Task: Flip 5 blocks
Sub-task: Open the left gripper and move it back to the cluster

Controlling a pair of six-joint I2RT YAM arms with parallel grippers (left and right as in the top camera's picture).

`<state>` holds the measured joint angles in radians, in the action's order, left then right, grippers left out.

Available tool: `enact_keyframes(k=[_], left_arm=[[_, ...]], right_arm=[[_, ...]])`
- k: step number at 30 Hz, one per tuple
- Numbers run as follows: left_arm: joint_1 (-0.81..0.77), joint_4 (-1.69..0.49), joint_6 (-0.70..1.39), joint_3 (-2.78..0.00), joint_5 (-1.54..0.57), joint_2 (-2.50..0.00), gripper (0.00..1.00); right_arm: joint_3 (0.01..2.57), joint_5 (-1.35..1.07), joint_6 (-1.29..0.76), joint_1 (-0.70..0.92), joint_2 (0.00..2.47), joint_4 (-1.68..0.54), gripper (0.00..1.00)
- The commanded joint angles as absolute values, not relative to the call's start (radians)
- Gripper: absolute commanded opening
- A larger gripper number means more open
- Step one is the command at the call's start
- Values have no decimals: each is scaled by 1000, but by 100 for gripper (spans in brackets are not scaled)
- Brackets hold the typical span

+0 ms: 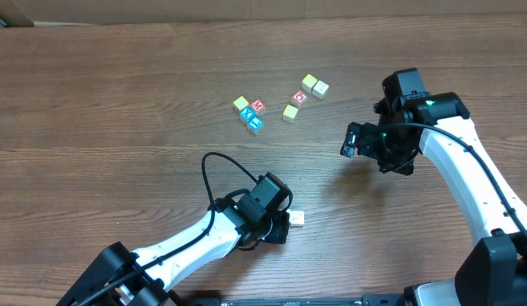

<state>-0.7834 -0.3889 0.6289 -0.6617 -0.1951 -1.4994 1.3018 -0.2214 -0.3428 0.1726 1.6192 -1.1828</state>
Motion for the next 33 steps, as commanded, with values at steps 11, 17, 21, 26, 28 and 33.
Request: enact_keyframes(k=[11, 17, 21, 26, 28, 33], left_arm=[[-777, -526, 636, -659, -94, -1371, 4], [-762, -527, 632, -679, -67, -1291, 22], [-696, -522, 602, -725, -57, -1315, 25], [-576, -530, 474, -906, -76, -1448, 28], [-557, -557, 448, -994, -76, -1511, 30], [-522, -648, 417, -1244, -67, -1710, 40]], right_arm=[[1315, -226, -332, 173, 1612, -1182, 100], [1315, -227, -332, 173, 1612, -1180, 100], [1315, -227, -332, 173, 1612, -1180, 100], [1315, -227, -332, 173, 1612, -1180, 100], [1315, -227, -332, 173, 1612, -1180, 100], [1315, -227, -332, 173, 1612, -1180, 100]])
